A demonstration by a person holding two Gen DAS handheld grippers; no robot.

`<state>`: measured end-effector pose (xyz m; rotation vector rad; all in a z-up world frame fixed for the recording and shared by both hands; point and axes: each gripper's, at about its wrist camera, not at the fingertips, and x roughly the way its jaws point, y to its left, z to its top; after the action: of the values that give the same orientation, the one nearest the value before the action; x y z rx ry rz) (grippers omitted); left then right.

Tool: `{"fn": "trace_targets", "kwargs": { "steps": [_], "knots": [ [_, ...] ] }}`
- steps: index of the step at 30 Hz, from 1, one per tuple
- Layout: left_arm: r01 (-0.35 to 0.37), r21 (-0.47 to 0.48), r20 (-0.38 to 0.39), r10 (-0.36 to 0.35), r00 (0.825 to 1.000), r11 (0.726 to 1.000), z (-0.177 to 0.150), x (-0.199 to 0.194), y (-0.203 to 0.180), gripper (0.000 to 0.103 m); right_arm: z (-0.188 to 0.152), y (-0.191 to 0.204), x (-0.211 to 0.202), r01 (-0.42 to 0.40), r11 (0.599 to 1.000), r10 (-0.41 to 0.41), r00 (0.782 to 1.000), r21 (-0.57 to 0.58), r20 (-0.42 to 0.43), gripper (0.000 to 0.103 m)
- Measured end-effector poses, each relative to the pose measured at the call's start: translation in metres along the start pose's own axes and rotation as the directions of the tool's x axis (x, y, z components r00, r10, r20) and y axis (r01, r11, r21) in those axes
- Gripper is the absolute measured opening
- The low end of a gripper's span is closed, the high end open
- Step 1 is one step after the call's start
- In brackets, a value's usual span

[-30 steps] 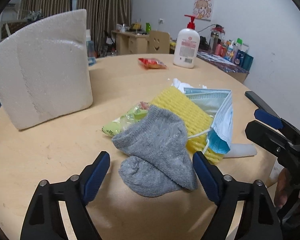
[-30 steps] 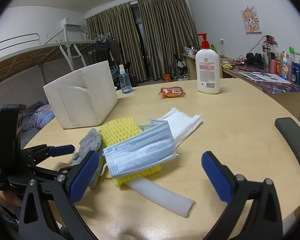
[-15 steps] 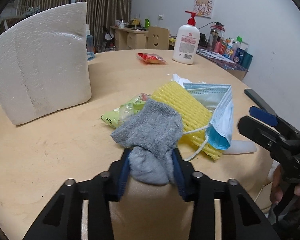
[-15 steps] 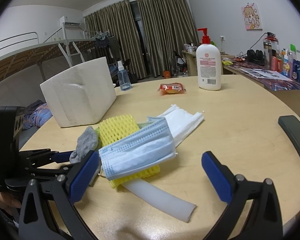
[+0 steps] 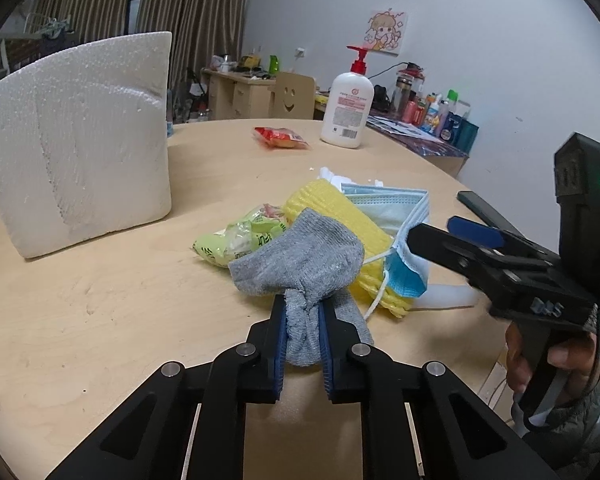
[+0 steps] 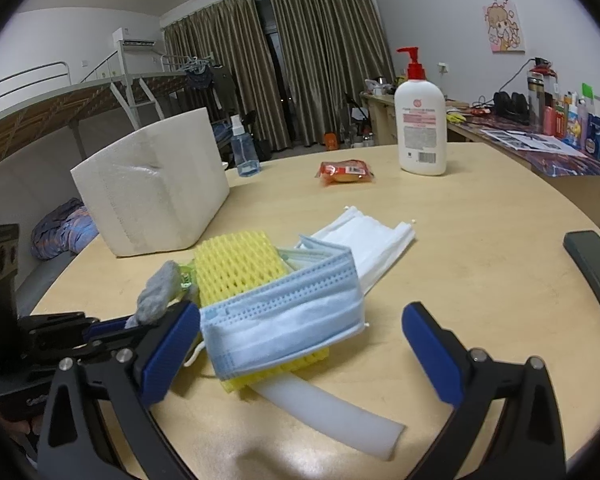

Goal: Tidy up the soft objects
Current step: 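Lift the grey sock with the left gripper while the right gripper grasps the blue mask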

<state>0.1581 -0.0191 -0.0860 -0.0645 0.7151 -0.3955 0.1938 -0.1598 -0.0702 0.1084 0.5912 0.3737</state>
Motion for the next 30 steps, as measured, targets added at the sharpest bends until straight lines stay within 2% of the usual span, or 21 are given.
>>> {"fn": "trace_targets", "kwargs": {
  "steps": [5,8,14,18,21,30],
  "knots": [
    [0.012,0.009,0.004,-0.012,1.0,1.0,-0.001,0.0,-0.002,0.015,0.004,-0.005,0.013,0.017,1.0,-0.016,0.999,0.026,-0.044,0.079],
    [0.018,0.014,0.005,-0.018,1.0,1.0,-0.001,0.0,-0.002,0.015,0.003,-0.009,0.021,0.014,0.999,-0.011,0.997,0.045,-0.074,0.075],
    [0.022,0.012,0.01,-0.022,1.0,1.0,-0.002,-0.001,-0.001,0.015,0.002,-0.01,0.021,0.017,0.998,-0.012,0.996,0.055,-0.084,0.038],
    [0.03,0.016,0.015,-0.03,0.999,0.999,-0.003,-0.002,-0.001,0.015,0.002,-0.014,0.018,-0.006,0.997,0.012,0.998,0.083,-0.066,0.022],
    [0.037,0.013,0.024,-0.037,0.999,0.999,-0.002,-0.004,0.0,0.015,0.001,-0.016,0.016,-0.023,0.995,0.028,0.998,0.098,-0.058,0.018],
    [0.02,0.023,0.117,-0.023,0.993,1.0,0.004,-0.032,0.001,0.015,0.014,-0.012,-0.019,-0.05,0.995,0.046,0.998,0.089,0.051,0.018]
  ]
}}
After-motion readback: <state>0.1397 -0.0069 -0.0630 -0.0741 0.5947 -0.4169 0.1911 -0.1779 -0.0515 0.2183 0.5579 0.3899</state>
